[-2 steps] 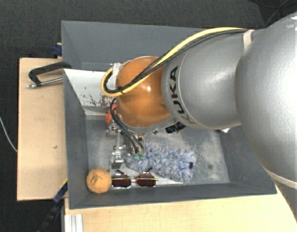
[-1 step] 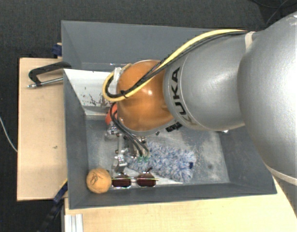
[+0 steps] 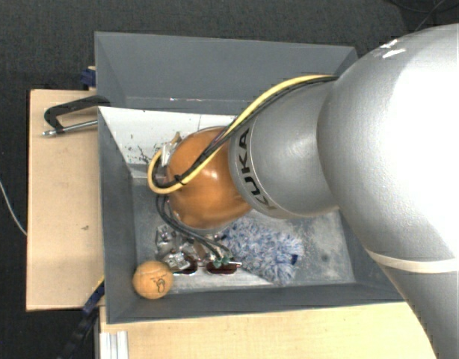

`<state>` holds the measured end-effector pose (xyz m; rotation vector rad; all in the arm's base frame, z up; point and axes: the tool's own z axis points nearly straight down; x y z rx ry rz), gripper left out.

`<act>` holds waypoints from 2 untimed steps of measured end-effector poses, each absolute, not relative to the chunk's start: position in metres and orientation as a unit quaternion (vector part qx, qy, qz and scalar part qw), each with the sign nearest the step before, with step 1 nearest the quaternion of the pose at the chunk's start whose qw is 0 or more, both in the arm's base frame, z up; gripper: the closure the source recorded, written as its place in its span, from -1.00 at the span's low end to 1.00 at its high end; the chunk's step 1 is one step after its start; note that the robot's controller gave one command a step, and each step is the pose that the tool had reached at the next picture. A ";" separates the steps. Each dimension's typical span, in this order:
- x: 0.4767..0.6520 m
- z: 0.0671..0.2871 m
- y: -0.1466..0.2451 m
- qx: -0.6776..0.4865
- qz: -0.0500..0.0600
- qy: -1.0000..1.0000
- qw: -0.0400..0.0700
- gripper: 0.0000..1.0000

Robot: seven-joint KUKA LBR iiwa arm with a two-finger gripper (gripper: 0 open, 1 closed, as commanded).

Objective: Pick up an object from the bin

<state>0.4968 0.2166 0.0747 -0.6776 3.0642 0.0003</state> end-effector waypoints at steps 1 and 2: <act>0.497 0.075 0.217 -0.216 0.000 0.976 0.002 1.00; 0.501 0.193 0.223 -0.221 0.001 0.975 0.002 1.00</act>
Offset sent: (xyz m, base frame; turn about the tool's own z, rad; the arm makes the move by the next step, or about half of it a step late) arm 0.0032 0.0050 0.1178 -0.0106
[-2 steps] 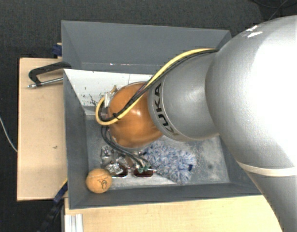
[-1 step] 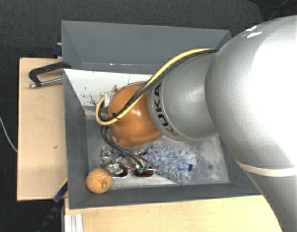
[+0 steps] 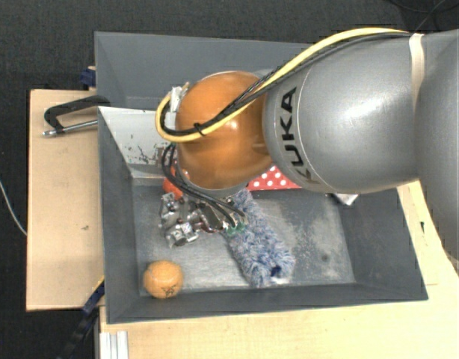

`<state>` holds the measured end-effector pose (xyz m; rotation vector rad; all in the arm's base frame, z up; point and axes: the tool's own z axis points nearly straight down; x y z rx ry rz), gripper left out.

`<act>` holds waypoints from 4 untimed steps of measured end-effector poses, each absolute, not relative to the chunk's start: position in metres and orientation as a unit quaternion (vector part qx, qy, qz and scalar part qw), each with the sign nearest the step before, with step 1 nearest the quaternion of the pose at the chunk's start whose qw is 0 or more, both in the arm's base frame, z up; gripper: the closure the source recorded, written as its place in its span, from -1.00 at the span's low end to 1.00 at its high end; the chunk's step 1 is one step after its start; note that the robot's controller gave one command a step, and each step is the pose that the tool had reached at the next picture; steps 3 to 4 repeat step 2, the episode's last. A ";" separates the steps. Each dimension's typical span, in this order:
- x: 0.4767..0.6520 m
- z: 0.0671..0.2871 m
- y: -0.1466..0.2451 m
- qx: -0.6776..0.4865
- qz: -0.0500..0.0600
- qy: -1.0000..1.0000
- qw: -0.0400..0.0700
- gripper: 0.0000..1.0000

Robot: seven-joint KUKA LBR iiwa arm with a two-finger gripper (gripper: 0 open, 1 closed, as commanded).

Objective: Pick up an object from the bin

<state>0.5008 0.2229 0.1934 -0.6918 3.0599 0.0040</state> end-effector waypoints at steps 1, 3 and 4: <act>0.501 0.193 0.223 -0.221 0.001 0.975 0.002 1.00; 0.498 0.223 0.222 -0.227 0.001 0.974 0.003 1.00; 0.498 0.223 0.222 -0.227 0.001 0.974 0.003 1.00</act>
Offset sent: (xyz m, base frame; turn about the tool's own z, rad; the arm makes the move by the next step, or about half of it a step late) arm 0.0021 0.0017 0.0276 -0.0109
